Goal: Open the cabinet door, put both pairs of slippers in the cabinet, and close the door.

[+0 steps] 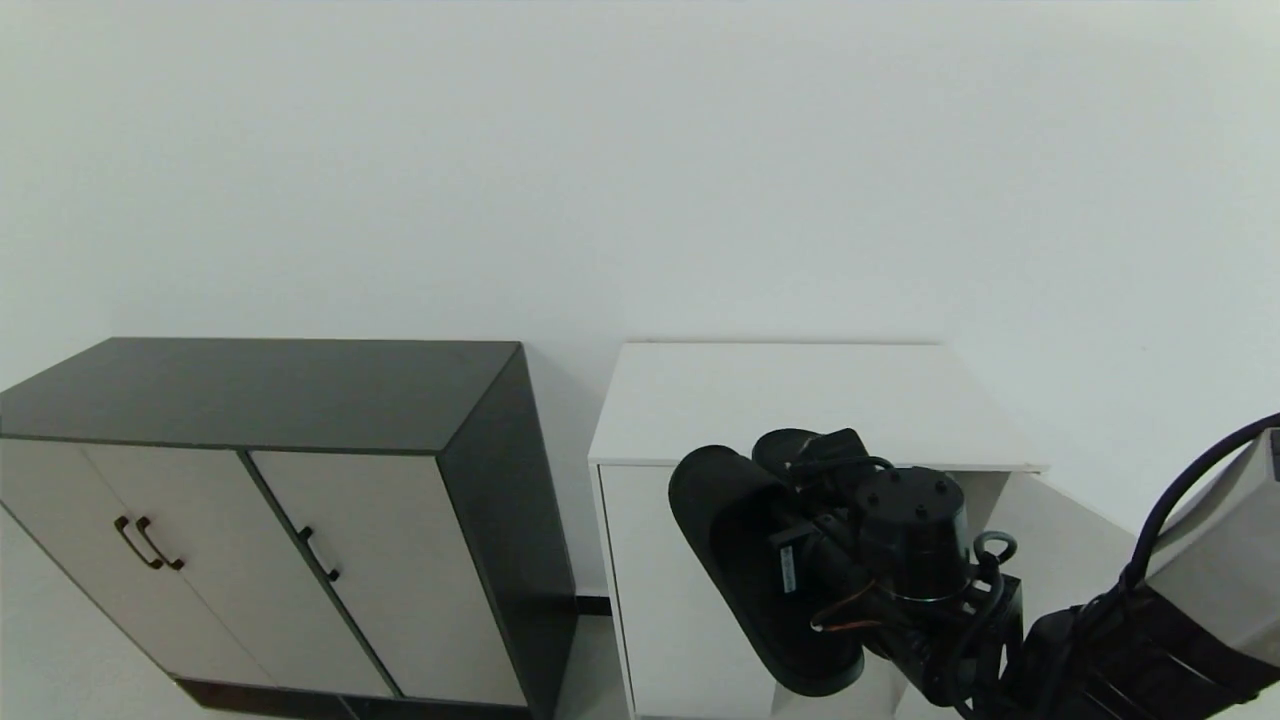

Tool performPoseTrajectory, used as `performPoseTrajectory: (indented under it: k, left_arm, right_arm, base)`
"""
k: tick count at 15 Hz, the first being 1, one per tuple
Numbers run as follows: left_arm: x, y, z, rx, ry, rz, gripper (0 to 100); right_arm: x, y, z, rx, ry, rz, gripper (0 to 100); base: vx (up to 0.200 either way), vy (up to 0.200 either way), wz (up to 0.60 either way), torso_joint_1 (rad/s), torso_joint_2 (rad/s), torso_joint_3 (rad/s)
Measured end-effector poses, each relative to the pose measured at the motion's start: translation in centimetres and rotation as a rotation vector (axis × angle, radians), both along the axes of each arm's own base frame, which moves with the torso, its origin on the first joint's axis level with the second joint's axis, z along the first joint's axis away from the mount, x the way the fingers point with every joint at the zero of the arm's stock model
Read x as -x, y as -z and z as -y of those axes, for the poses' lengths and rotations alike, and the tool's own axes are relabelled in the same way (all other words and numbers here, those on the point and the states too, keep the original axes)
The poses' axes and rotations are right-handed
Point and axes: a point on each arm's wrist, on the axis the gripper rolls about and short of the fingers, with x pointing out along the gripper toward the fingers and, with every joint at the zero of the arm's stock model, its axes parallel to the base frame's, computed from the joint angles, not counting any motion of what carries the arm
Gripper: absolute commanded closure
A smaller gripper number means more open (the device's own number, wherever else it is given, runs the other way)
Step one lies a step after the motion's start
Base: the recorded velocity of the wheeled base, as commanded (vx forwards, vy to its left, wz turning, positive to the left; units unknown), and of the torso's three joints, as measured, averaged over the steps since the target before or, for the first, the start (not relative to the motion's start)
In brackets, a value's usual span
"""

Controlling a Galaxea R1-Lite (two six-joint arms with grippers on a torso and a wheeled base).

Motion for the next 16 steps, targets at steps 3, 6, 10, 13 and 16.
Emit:
performPoseTrajectory:
  k: [3, 6, 10, 13, 16]
  left_arm:
    - [0.0, 0.0, 0.0, 0.001, -0.001, 0.001, 100]
    - [0.0, 0.0, 0.0, 0.001, -0.001, 0.001, 100]
    - [0.0, 0.0, 0.0, 0.001, -0.001, 0.0, 100]
    - [0.0, 0.0, 0.0, 0.001, -0.001, 0.0, 100]
    - [0.0, 0.0, 0.0, 0.001, -0.002, 0.0, 100]
  right_arm:
    - [-0.2, 0.6, -0.3, -0.002, -0.005, 0.021, 100]
    - [-0.1, 1.1, -0.4, 0.004, -0.013, 0.015, 100]
    - [0.0, 1.4, -0.3, 0.014, -0.014, 0.005, 100]
    - [0.1, 1.5, -0.4, 0.015, -0.016, 0.004, 100]
    - [0.1, 1.5, -0.5, 0.016, -0.021, 0.003, 100]
  base:
    - [0.0, 0.0, 0.0, 0.0, 0.0, 0.0]
    - [0.0, 0.0, 0.0, 0.0, 0.0, 0.0]
    - [0.0, 0.0, 0.0, 0.0, 0.0, 0.0]
    - [0.0, 0.0, 0.0, 0.0, 0.0, 0.0]
    - [0.0, -0.2, 0.0, -0.001, 0.0, 0.002]
